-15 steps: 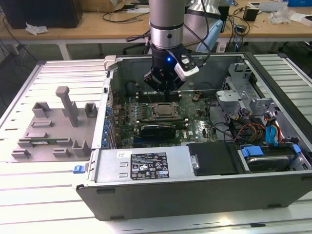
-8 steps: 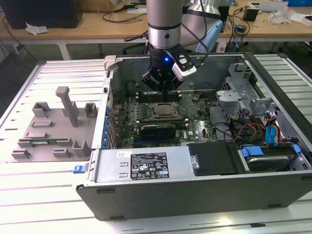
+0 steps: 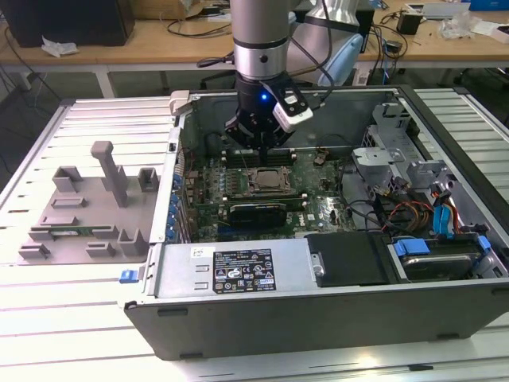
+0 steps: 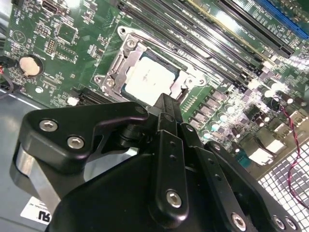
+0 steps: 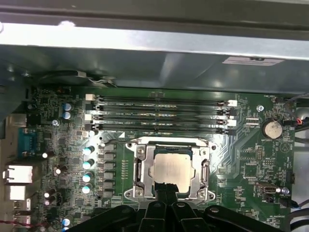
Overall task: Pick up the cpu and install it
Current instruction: 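Install the first cpu locking lever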
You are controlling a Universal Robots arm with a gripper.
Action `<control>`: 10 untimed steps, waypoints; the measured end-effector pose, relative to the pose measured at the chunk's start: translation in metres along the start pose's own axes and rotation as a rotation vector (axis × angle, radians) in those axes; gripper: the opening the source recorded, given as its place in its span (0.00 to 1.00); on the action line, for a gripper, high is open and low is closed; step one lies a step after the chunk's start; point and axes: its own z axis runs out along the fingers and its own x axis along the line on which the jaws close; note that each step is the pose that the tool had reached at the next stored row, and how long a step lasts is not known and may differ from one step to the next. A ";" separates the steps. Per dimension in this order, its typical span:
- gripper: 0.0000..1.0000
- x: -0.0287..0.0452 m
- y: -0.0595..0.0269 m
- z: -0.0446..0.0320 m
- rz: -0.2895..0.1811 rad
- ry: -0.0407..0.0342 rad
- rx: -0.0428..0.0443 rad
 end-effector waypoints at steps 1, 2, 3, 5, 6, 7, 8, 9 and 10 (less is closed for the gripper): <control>0.11 0.0009 0.0000 0.0000 0.000 0.0000 0.0000; 0.11 0.0016 0.0001 -0.0001 0.000 0.0000 0.0000; 0.11 0.0036 0.0001 -0.0001 0.000 0.0000 0.0000; 0.11 0.0075 0.0004 -0.0003 0.000 0.0000 0.0000; 0.11 0.0090 0.0005 -0.0004 0.000 0.0000 -0.0001; 0.11 0.0114 0.0007 -0.0005 0.000 0.0000 0.0000; 0.11 0.0129 0.0008 -0.0005 0.000 0.0000 0.0000; 0.11 0.0134 0.0008 -0.0005 0.000 0.0000 0.0000; 0.11 0.0134 0.0008 -0.0005 0.000 0.0000 0.0000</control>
